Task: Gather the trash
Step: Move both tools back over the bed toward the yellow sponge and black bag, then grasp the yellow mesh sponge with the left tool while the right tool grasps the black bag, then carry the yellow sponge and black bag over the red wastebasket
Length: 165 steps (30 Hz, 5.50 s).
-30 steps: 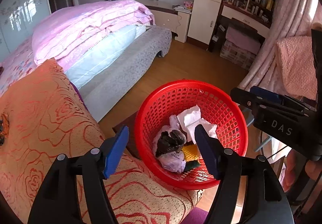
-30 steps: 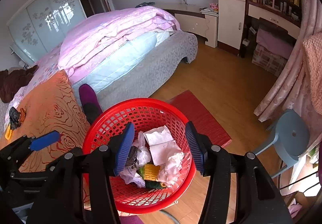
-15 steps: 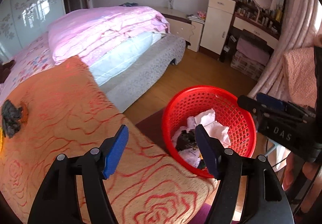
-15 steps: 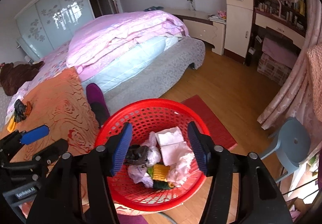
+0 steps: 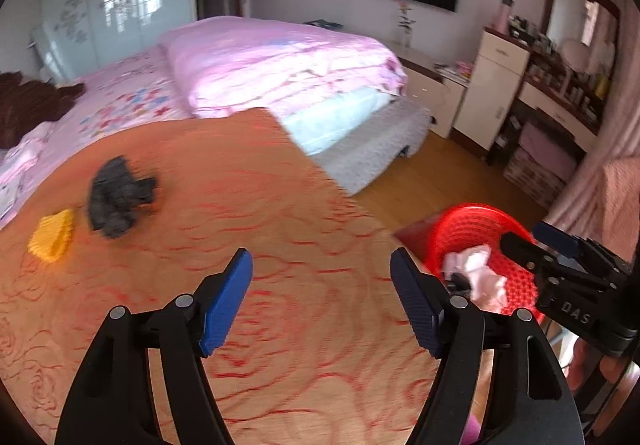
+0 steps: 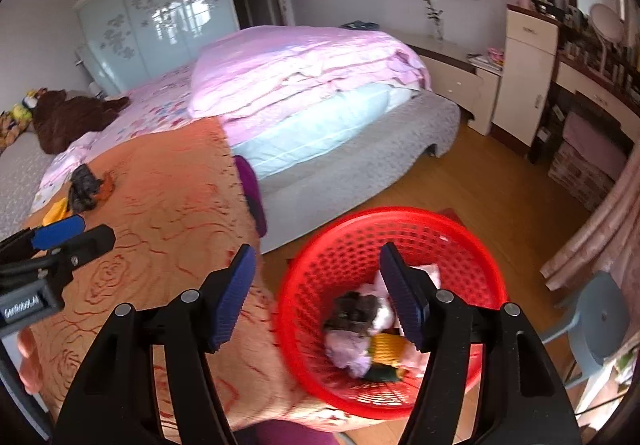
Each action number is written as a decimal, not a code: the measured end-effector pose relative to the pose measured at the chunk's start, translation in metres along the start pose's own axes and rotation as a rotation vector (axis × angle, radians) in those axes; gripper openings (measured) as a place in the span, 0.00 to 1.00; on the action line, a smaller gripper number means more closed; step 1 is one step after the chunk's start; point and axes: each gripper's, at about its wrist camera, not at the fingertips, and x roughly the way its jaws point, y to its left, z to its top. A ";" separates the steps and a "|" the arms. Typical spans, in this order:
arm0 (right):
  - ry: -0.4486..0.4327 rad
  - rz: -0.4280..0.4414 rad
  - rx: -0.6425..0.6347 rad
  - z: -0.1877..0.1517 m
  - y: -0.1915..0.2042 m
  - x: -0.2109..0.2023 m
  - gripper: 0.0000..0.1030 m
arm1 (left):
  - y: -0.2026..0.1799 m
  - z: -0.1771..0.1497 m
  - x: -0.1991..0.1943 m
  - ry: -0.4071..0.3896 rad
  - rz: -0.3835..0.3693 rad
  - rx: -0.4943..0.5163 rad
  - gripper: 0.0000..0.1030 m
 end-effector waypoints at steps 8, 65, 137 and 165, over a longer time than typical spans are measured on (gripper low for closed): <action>0.000 0.072 -0.046 0.013 0.043 0.008 0.63 | 0.081 0.002 -0.014 -0.003 0.129 -0.120 0.69; 0.075 0.329 -0.279 0.045 0.225 0.058 0.65 | 0.247 -0.020 -0.028 0.042 0.349 -0.295 0.06; -0.012 0.271 -0.327 0.032 0.208 0.015 0.43 | 0.170 -0.042 -0.056 -0.012 0.269 -0.282 0.06; -0.066 0.174 -0.208 0.041 0.122 -0.021 0.43 | 0.087 -0.014 -0.041 -0.023 0.169 -0.143 0.06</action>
